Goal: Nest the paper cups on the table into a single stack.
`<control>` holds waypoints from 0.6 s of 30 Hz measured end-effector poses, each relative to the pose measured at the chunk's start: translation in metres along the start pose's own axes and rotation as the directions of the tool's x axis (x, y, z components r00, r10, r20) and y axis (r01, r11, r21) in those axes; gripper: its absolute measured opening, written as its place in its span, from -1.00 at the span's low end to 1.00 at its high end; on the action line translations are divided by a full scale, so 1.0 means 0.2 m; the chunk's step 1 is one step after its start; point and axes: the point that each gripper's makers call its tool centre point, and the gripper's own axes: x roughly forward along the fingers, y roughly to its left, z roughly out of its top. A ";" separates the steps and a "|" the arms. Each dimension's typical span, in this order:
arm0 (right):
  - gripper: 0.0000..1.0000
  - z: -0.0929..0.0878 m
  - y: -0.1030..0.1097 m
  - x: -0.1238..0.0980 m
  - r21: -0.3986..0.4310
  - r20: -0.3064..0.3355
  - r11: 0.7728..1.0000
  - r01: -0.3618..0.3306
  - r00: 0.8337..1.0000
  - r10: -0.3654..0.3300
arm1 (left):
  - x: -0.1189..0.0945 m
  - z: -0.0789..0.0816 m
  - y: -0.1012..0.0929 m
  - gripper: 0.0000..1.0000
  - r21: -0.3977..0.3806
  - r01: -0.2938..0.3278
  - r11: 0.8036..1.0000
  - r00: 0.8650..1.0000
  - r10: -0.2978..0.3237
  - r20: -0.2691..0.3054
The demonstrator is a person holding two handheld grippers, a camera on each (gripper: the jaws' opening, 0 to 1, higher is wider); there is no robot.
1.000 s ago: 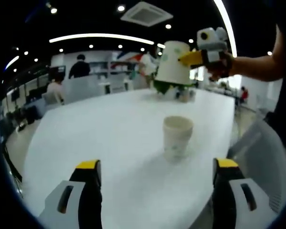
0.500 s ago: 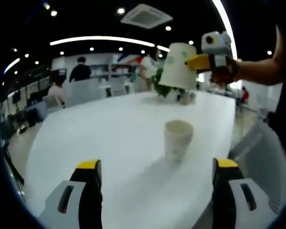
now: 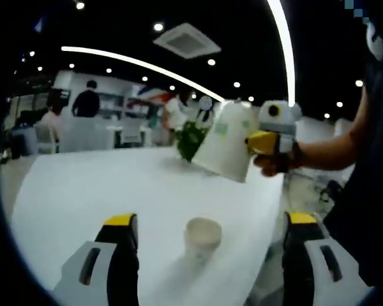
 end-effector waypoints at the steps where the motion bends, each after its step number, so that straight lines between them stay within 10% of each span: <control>1: -0.26 0.04 0.01 0.00 0.009 0.021 1.000 -0.017 1.000 0.017 | 0.00 0.04 -0.01 0.84 0.018 0.019 1.000 1.000 -0.018 -0.002; 8: -0.26 0.20 0.04 -0.03 0.019 0.137 0.999 -0.042 0.990 0.039 | 0.00 0.25 -0.07 0.64 -0.043 0.136 0.990 0.989 -0.133 0.061; 18: -0.25 0.13 0.02 -0.05 0.042 0.124 0.999 -0.024 0.992 0.018 | 0.07 0.25 -0.21 0.02 -0.097 0.299 0.949 0.954 -0.298 0.022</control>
